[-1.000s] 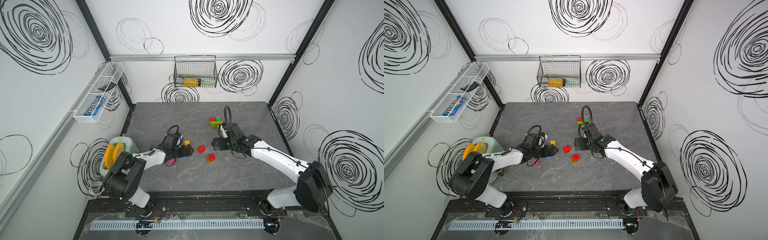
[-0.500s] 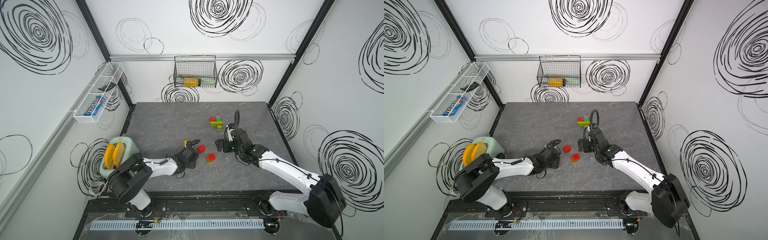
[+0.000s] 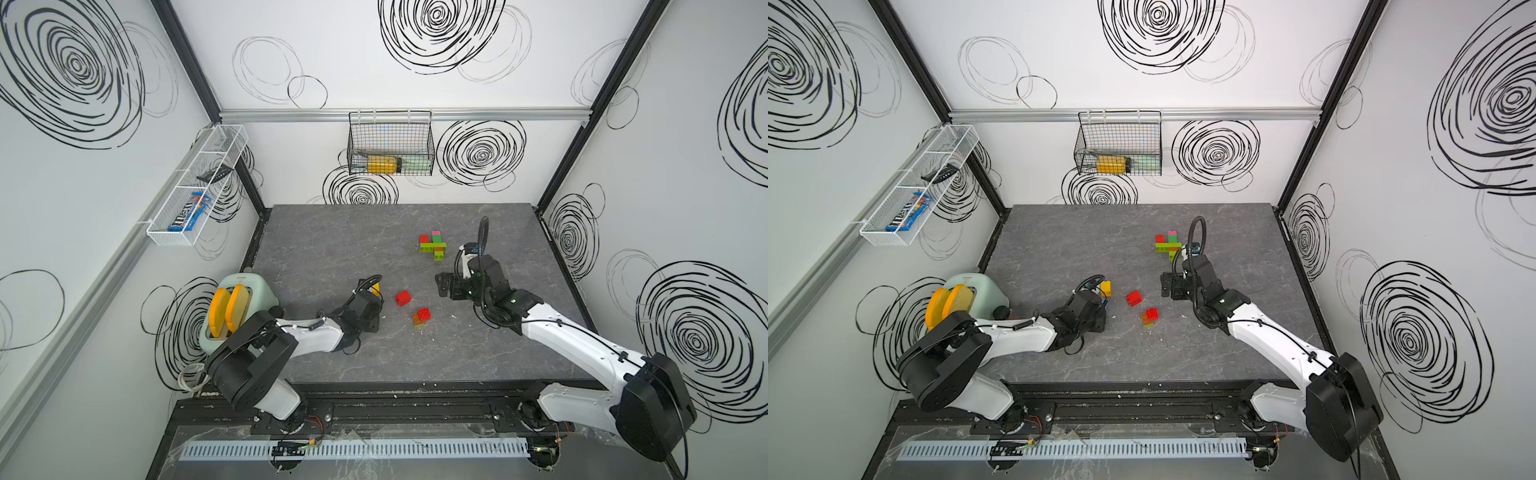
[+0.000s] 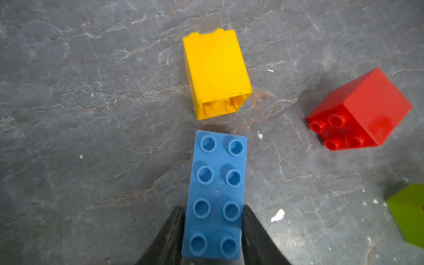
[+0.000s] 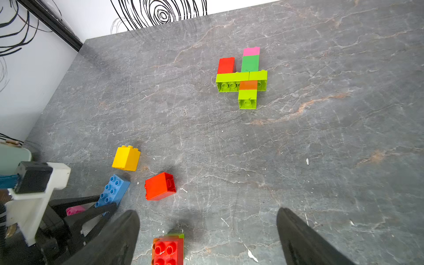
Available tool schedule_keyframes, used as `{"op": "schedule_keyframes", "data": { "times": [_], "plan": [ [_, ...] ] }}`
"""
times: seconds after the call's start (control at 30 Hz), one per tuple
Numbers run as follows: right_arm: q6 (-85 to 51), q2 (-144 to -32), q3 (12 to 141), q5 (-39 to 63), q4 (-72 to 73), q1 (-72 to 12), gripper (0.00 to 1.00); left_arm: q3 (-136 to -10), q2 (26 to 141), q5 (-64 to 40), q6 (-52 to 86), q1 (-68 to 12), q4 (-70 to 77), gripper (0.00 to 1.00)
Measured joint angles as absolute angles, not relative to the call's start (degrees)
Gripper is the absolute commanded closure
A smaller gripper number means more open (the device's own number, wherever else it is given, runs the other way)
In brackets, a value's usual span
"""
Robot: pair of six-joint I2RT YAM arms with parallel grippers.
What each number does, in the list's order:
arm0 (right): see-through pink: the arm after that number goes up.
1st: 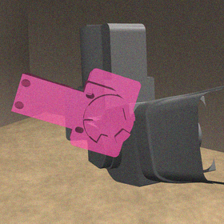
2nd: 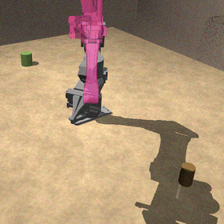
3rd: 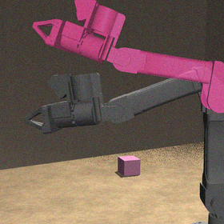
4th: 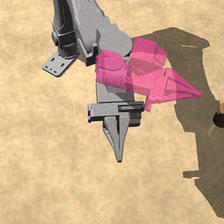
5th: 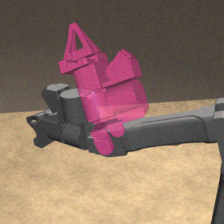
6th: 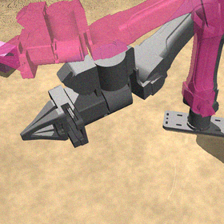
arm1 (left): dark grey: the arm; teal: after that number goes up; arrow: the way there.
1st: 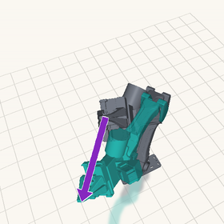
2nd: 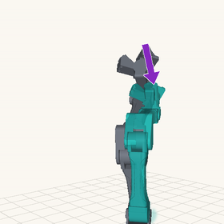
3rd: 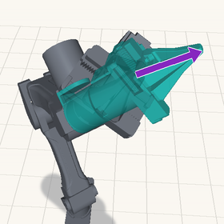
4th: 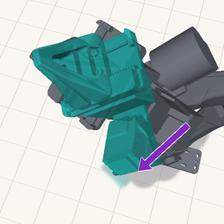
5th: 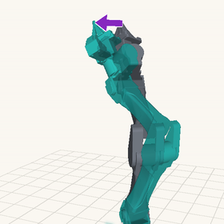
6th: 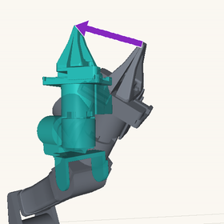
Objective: Assemble the number 4 with lego
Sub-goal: Pick up the lego brick from the center of the board.
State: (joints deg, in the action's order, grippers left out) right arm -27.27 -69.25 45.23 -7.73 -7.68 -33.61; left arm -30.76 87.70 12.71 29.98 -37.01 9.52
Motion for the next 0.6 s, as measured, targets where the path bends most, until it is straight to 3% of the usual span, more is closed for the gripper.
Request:
{"op": "schedule_keyframes", "data": {
  "times": [0.2, 0.37, 0.6],
  "plan": [
    [-27.4, -69.97, 45.28, -7.27, -7.84, -32.67, 0.03, -30.87, 88.42, 12.25, 29.91, -36.58, 10.9, 0.71],
    [-28.47, -69.54, 44.4, -7.62, -6.44, -32.27, 0.03, -31.66, 89.56, 12.27, 29.89, -36.58, 11.62, 0.84],
    [-27.24, -68.51, 42.24, -10.92, -6.15, -31.86, 0.03, -32.18, 90.21, 11.57, 28.6, -36.73, 12.47, 0.95]
  ]
}}
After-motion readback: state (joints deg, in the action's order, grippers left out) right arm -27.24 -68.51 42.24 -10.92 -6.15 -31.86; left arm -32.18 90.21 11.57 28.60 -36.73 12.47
